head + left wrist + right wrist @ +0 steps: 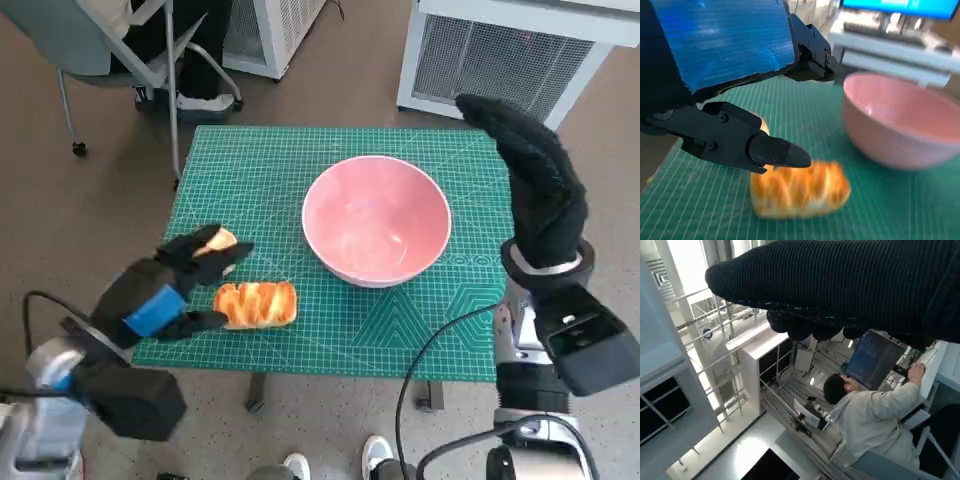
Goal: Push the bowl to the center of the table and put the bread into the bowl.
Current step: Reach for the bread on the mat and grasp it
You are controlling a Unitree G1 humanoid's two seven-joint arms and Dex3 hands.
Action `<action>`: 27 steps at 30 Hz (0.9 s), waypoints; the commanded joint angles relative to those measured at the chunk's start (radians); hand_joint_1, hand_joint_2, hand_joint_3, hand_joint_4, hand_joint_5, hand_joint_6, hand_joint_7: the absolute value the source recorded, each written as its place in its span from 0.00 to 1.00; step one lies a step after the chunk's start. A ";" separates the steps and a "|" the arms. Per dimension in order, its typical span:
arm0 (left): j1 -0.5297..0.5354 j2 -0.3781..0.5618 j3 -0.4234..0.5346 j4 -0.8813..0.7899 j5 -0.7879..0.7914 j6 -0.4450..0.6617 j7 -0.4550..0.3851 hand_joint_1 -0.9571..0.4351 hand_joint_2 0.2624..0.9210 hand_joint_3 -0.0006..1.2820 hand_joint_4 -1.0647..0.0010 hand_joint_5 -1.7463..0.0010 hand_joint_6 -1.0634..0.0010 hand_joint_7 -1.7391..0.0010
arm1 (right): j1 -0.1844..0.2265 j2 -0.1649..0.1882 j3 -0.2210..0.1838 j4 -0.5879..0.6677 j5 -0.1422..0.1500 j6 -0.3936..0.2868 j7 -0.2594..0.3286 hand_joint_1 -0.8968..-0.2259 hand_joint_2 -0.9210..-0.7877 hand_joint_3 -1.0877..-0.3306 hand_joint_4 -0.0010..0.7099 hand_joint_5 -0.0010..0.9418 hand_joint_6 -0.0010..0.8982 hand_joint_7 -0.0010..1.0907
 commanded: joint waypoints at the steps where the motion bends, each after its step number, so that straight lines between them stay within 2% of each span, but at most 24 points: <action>1: 0.010 -0.010 -0.038 -0.038 0.069 0.069 -0.012 0.33 0.98 0.01 0.78 1.00 0.62 1.00 | 0.022 0.002 0.007 0.001 0.002 0.012 -0.005 0.43 0.00 0.42 0.42 0.01 0.00 0.65; 11: -0.005 -0.050 -0.113 -0.051 0.159 0.197 -0.032 0.31 0.95 0.00 0.80 1.00 0.66 1.00 | 0.030 0.008 0.011 -0.004 0.000 0.011 -0.009 0.43 0.00 0.41 0.42 0.01 0.00 0.65; 27: -0.048 -0.143 -0.228 0.070 0.257 0.253 0.042 0.33 0.95 0.00 0.80 1.00 0.67 1.00 | 0.034 0.014 0.014 0.010 -0.002 0.005 -0.010 0.44 0.00 0.41 0.42 0.00 0.00 0.65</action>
